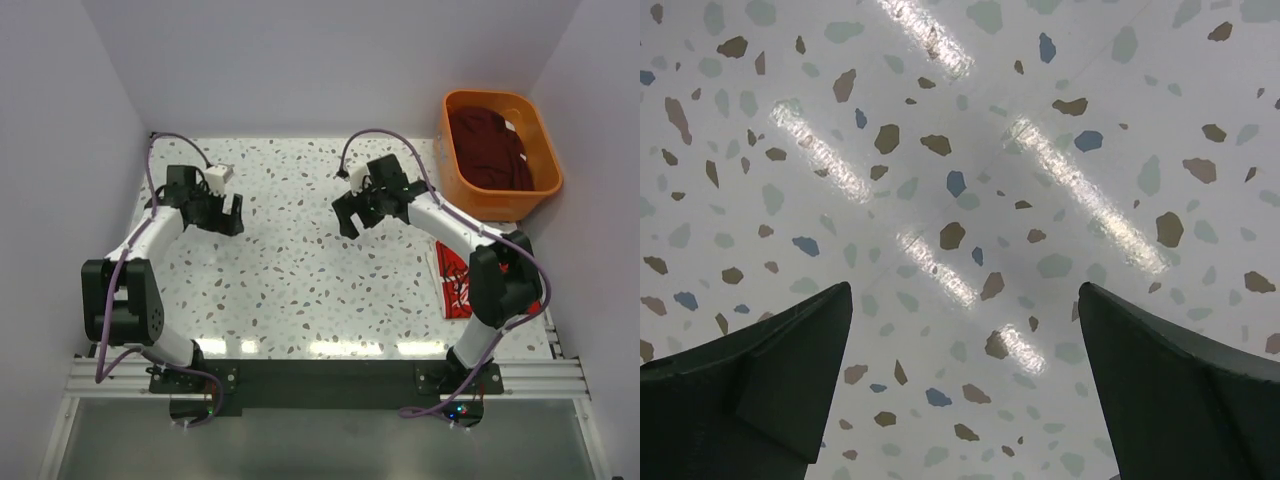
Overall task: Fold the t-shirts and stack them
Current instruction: Grab the tshirt from the pile
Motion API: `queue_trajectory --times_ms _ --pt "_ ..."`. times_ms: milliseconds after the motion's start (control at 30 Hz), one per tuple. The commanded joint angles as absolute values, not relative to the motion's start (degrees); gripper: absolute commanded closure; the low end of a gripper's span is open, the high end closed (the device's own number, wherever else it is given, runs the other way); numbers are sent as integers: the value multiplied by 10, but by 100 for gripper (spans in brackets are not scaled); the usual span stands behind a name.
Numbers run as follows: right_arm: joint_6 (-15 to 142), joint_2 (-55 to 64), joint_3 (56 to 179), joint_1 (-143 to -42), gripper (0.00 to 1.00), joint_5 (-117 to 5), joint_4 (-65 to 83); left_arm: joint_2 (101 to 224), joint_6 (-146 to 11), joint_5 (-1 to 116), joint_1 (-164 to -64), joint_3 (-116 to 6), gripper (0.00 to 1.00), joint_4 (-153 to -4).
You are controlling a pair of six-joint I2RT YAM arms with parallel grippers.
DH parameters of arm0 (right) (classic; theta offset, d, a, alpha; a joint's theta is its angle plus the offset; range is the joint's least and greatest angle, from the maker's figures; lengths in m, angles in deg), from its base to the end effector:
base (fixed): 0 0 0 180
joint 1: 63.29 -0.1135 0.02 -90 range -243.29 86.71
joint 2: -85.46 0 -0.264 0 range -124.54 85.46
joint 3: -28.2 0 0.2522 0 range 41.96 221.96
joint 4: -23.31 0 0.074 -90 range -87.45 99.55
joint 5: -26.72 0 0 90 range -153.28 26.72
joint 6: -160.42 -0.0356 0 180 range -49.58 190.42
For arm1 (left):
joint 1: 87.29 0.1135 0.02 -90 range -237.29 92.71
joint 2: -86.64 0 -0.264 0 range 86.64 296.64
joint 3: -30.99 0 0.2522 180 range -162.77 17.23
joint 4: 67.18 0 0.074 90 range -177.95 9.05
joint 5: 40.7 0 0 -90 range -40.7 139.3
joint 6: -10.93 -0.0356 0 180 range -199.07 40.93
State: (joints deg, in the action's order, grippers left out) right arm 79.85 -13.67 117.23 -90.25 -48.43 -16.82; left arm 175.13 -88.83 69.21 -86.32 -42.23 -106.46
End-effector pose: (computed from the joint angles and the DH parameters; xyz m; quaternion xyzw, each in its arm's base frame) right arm 0.3342 0.1802 0.2466 -0.3329 0.8721 0.1715 0.3148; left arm 0.3188 -0.0067 0.2234 0.1244 0.9314 -0.1359 0.3139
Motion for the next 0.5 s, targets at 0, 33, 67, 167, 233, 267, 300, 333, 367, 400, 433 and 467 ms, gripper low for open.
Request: queue_trajectory --times_ms 0,33,67,167,233,267,300,333,367,400,433,467 --pt "793 -105 1218 -892 1 -521 -163 1726 -874 704 -867 -470 0 -1031" --pt "779 -103 1239 -885 1 -522 -162 1731 -876 709 -867 -490 0 -1034" --pt "769 -107 1253 -866 1 -522 -163 1736 -878 713 -867 -502 0 -1045" --pt "732 -121 1320 -814 1 -526 -166 1756 -879 715 -867 -549 0 -1063" --pt "718 -129 1372 -785 1 -554 -164 1767 -879 721 -867 -575 0 -1070" --pt "717 -137 1388 -755 1 -570 -159 1771 -879 723 -867 -582 0 -1074" --pt "715 -141 1418 -740 1 -587 -156 1774 -879 729 -867 -590 0 -1075" --pt "713 -148 1432 -725 1 -618 -151 1775 -879 731 -867 -594 0 -1076" --pt "713 -154 1447 -696 1 -631 -144 1776 -879 733 -867 -596 0 -1077" --pt "712 -174 1459 -681 1 -644 -141 1777 -879 735 -867 -598 0 -1077" --pt "712 -184 1485 -666 1 -664 -140 1780 -879 738 -867 -599 0 -1077" --pt "712 -197 1501 -643 1 -692 -142 1780 -877 739 -867 -601 0 -1079"
